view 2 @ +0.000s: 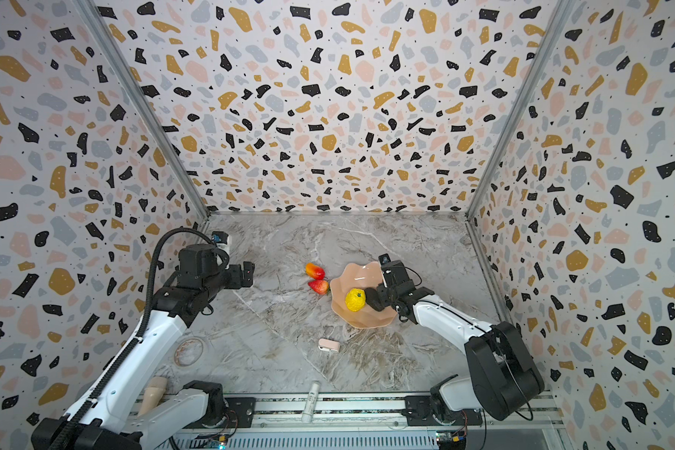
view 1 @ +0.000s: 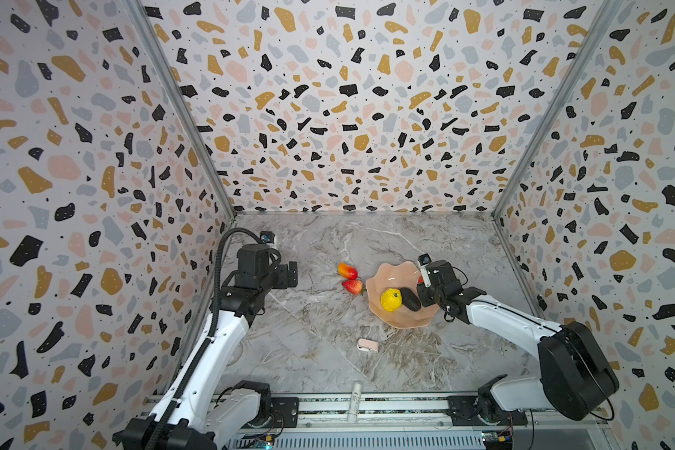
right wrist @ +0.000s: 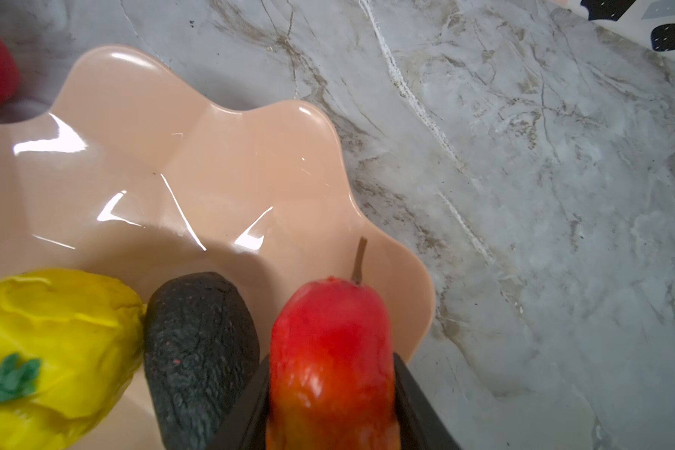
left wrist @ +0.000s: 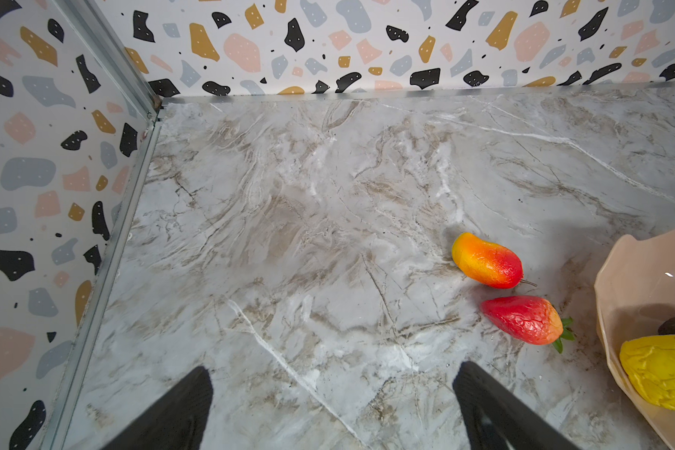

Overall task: Place and organize the fake fruits in the fruit bowl
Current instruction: 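Carry the mango into the bowl beside the avocado and release, then reach the right gripper to the red strawberry and grasp it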

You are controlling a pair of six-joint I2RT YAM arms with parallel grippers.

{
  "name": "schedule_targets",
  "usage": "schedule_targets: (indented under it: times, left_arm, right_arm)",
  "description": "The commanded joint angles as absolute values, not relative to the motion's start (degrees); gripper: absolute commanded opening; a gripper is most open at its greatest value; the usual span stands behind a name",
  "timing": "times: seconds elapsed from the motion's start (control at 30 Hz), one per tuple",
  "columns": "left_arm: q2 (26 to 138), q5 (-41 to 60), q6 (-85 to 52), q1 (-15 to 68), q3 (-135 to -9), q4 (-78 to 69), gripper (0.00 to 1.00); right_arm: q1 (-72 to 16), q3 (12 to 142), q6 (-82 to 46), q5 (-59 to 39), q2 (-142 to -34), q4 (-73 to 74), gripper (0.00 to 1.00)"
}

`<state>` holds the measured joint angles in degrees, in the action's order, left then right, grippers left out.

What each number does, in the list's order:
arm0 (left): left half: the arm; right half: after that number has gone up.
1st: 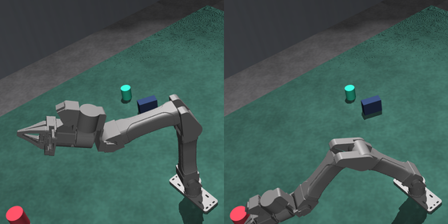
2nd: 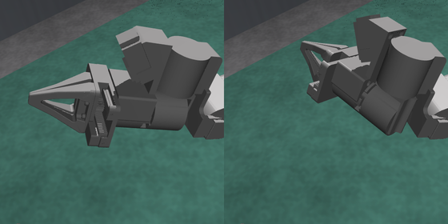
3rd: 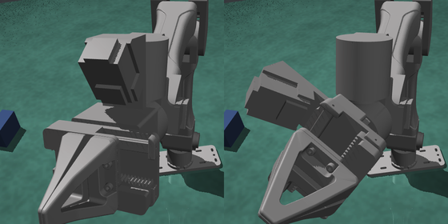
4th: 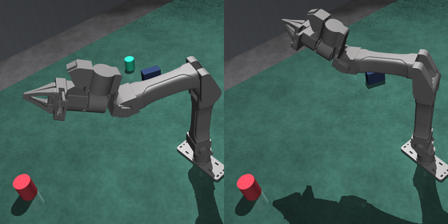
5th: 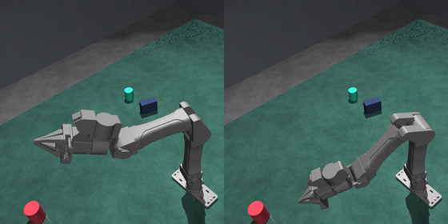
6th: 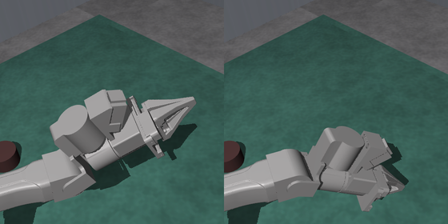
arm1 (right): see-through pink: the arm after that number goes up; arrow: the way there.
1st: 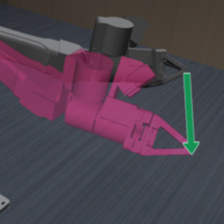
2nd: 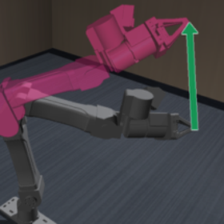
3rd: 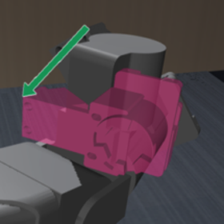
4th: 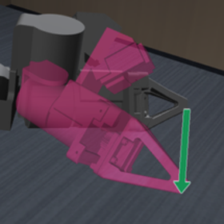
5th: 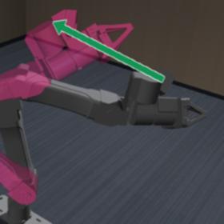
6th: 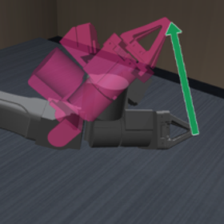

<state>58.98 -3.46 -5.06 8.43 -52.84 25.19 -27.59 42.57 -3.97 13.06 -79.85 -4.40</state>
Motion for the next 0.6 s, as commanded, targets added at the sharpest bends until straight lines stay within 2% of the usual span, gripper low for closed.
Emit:
schedule_targets:
  times: [0.0, 0.2, 0.4, 0.47, 0.57]
  left_arm:
    - [58.91, -3.08, -4.23, 8.70, -52.73, 22.99, 0.99]
    - [58.54, -3.03, -4.24, 8.70, -52.74, 22.96, 1.00]
    - [58.54, -2.69, -4.17, 8.70, -52.65, 22.78, 1.00]
    - [58.62, -2.64, -4.18, 8.70, -52.72, 22.68, 1.00]
    - [58.80, -2.57, -4.18, 8.70, -52.65, 22.66, 0.99]
  right_arm:
    - [-27.07, 42.82, -3.16, 12.07, -80.63, -2.48, 0.46]
    - [-27.12, 43.99, -2.64, 12.22, -81.94, -2.60, 0.61]
    - [-27.63, 46.95, -2.18, 13.06, -78.97, -5.92, 0.68]
    - [-28.78, 48.90, -1.81, 14.00, -77.51, -7.55, 0.74]
    - [-31.58, 52.21, -1.40, 14.64, -76.30, -8.75, 0.95]
